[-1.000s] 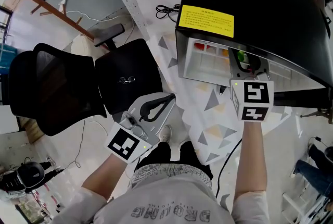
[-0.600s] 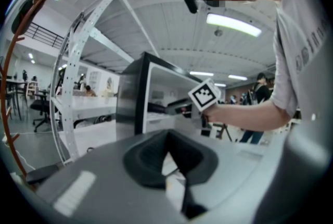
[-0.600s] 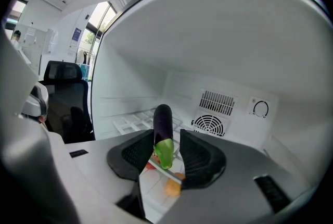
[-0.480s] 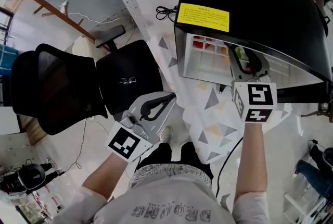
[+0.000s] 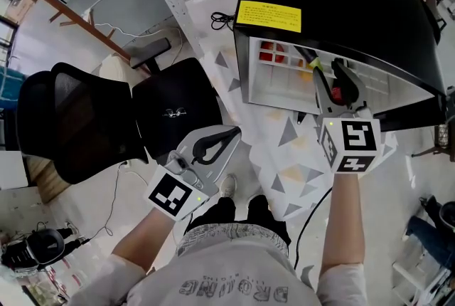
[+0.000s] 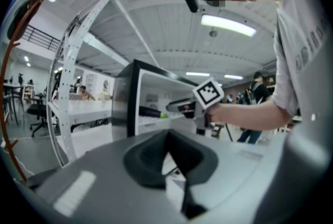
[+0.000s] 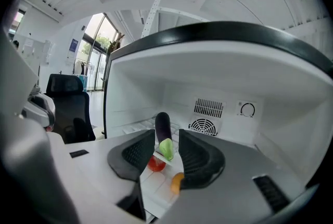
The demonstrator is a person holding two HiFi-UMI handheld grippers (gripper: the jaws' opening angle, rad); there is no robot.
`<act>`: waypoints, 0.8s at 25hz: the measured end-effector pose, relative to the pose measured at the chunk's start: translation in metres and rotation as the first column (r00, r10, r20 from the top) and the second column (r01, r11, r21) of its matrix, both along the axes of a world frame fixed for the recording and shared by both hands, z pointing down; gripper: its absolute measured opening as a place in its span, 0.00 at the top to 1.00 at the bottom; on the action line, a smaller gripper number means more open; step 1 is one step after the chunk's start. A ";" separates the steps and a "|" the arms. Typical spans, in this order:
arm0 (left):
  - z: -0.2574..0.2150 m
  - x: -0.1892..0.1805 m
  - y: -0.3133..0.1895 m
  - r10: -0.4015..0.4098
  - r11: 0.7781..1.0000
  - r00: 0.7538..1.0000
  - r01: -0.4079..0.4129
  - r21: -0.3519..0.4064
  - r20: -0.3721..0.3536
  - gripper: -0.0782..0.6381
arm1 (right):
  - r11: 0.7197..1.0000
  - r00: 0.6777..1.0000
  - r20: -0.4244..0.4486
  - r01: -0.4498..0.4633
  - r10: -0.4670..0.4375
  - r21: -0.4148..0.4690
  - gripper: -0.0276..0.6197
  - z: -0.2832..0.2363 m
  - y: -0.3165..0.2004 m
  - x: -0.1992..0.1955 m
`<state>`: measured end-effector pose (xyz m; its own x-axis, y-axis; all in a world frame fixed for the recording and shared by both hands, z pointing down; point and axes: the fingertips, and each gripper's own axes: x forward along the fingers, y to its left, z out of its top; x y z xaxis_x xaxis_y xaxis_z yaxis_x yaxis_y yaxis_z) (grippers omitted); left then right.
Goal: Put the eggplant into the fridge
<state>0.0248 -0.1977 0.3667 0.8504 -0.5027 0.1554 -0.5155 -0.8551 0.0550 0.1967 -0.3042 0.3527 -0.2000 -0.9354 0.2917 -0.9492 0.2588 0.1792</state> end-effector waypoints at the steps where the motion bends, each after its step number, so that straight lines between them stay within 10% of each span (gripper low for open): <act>1: -0.001 0.000 0.002 0.004 1.000 1.000 -0.004 0.004 -0.001 0.88 | 1.000 1.000 0.002 -0.001 0.001 0.007 0.75 -0.003 0.004 0.000; 20: -0.027 0.001 0.037 0.055 0.997 0.998 -0.054 0.059 -0.016 0.88 | 0.998 0.998 0.069 -0.009 0.005 0.063 0.84 -0.028 0.081 -0.011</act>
